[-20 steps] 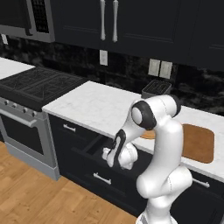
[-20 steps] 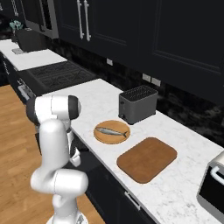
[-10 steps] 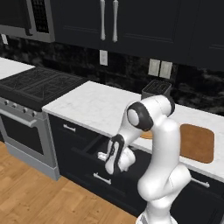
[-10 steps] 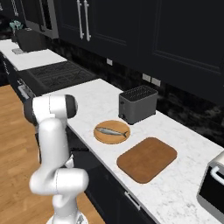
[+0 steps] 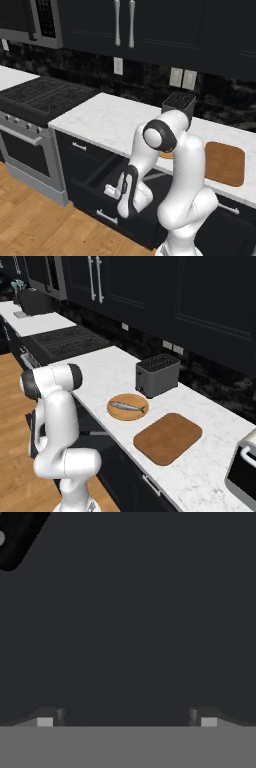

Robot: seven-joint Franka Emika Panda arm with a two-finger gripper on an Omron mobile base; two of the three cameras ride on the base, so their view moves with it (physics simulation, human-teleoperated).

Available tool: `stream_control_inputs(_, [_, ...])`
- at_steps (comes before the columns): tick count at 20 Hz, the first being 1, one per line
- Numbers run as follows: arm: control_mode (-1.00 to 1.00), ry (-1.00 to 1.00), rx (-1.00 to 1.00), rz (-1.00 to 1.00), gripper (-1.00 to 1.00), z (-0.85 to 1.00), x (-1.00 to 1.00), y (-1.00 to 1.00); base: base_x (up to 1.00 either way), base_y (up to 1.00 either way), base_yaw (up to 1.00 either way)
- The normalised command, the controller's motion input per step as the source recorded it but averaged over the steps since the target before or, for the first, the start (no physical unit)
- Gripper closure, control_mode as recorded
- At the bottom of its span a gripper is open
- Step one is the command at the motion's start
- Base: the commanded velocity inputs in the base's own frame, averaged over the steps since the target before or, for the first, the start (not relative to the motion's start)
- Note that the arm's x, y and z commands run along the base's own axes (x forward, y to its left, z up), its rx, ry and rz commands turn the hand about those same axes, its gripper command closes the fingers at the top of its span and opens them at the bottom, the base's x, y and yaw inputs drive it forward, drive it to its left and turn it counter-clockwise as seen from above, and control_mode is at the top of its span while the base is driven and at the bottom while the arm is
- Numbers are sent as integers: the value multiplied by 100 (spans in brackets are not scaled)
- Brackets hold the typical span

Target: Pick up the knife from the drawer and place it on the cutting board. Then place the meat from the plate to the cutting board.

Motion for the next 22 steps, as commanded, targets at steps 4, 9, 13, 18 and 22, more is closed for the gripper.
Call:
stream_control_inputs(4, [-100,0,4,0,-100,19,-47,41,0,0,0])
stream_control_inputs(9, [-100,0,0,0,-100,33,-16,62,0,0,0])
stream_control_inputs(13, [-100,0,-8,-3,-100,52,1,36,0,0,0])
stream_control_inputs(18, [-100,0,-7,-17,-100,68,32,-3,0,0,0])
stream_control_inputs(22, [-100,6,4,-16,-100,56,36,-37,0,0,0])
